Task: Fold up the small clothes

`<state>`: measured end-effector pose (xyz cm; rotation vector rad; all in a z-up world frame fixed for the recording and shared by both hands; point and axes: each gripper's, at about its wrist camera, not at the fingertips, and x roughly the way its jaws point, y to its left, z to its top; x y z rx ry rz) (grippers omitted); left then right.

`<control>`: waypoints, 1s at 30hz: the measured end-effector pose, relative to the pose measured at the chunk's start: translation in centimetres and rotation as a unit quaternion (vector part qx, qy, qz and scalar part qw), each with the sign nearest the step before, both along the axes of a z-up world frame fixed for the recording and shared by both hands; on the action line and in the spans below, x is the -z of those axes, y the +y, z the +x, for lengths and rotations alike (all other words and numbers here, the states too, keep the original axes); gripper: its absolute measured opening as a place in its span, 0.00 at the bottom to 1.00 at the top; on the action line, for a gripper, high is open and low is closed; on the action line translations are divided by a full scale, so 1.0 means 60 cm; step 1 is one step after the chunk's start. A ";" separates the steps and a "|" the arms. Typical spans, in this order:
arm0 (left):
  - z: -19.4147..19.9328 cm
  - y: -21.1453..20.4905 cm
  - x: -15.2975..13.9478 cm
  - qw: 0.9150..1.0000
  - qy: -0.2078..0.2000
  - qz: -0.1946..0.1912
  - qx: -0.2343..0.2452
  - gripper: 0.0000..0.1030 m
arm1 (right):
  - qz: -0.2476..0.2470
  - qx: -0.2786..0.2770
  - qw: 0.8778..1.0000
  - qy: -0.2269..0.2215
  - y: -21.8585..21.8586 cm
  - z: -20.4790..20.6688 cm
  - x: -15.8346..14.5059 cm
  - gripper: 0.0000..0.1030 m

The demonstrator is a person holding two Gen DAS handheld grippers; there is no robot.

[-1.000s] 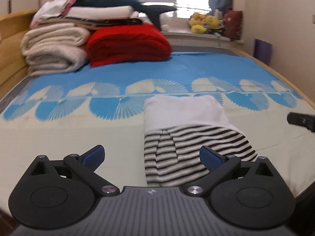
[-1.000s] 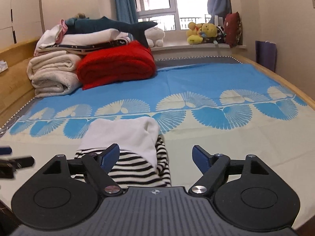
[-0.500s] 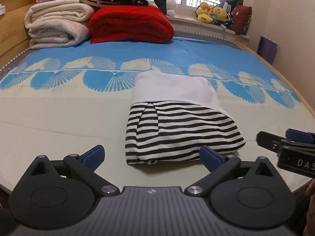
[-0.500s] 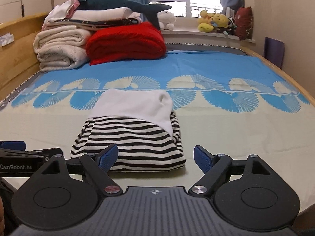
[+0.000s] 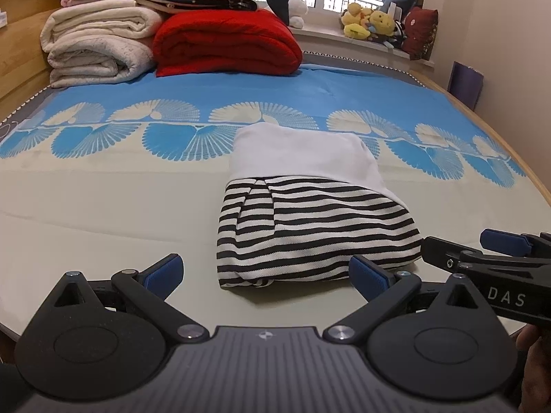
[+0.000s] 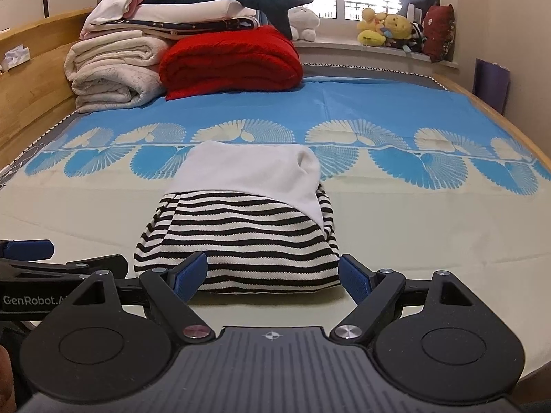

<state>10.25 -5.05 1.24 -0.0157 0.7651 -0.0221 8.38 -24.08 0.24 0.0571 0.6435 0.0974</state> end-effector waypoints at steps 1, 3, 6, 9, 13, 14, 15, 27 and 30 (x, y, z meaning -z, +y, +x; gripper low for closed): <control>0.000 -0.001 0.000 1.000 0.000 0.000 0.000 0.99 | 0.001 0.001 1.000 0.001 -0.001 0.000 0.000 0.82; 0.001 -0.003 0.001 1.000 0.000 0.001 0.001 0.99 | 0.003 0.002 1.000 0.003 -0.003 0.001 0.001 0.82; 0.001 -0.004 0.001 1.000 0.000 0.001 0.002 0.99 | 0.004 0.003 1.000 0.006 -0.004 -0.001 0.002 0.82; 0.001 -0.004 0.002 1.000 0.000 0.001 0.002 0.99 | 0.004 0.004 1.000 0.006 -0.005 -0.002 0.001 0.81; 0.001 -0.004 0.002 1.000 0.000 0.001 0.002 0.99 | 0.005 0.005 1.000 0.007 -0.006 -0.001 0.000 0.81; 0.001 -0.004 0.002 1.000 0.000 0.002 0.002 0.99 | 0.004 0.004 1.000 0.007 -0.007 -0.001 0.000 0.81; 0.001 -0.004 0.002 1.000 0.000 0.002 0.002 0.99 | 0.004 0.004 1.000 0.007 -0.007 -0.001 0.000 0.81; 0.002 -0.007 0.002 1.000 0.002 0.002 0.001 0.99 | 0.004 0.003 1.000 0.012 -0.007 -0.001 0.004 0.81; 0.002 -0.007 0.002 1.000 0.003 0.002 0.001 0.99 | 0.004 0.004 1.000 0.013 -0.006 -0.001 0.004 0.81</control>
